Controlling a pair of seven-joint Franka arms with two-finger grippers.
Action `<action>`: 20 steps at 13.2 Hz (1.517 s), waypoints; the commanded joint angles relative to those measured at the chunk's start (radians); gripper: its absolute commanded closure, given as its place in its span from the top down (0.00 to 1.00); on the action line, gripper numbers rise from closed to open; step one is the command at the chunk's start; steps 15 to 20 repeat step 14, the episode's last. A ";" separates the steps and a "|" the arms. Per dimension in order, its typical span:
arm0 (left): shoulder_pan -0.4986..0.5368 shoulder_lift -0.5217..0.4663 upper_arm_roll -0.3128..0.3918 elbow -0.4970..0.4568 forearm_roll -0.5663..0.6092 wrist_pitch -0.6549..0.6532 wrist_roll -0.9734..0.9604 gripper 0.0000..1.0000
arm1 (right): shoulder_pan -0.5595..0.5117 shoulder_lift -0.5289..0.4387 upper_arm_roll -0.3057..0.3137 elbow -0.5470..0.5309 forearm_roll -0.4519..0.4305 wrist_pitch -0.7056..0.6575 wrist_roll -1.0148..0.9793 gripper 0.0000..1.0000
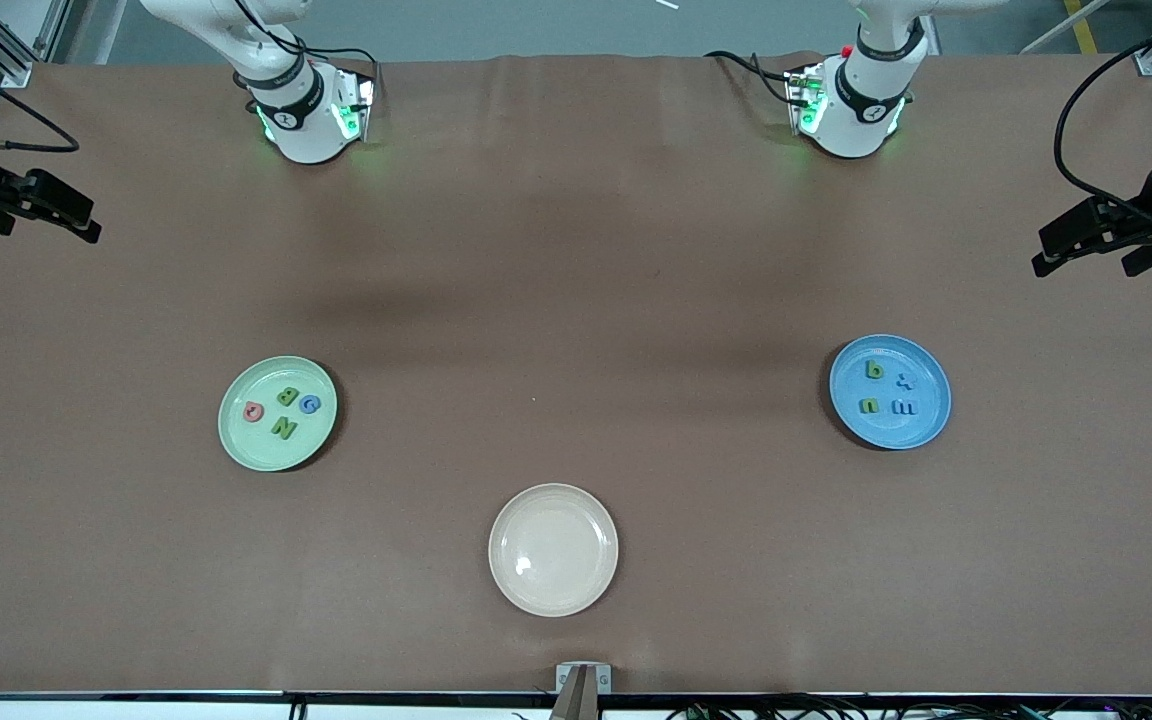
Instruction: Sort upper and lower case letters into plates
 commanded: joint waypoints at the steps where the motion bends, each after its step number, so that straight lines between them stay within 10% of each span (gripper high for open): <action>1: 0.007 -0.007 -0.009 0.009 0.010 -0.002 0.012 1.00 | 0.001 -0.028 0.002 -0.040 0.012 0.024 -0.006 1.00; 20: 0.010 -0.007 -0.009 0.007 0.010 0.004 0.012 1.00 | 0.001 -0.028 0.000 -0.040 0.012 0.035 -0.006 1.00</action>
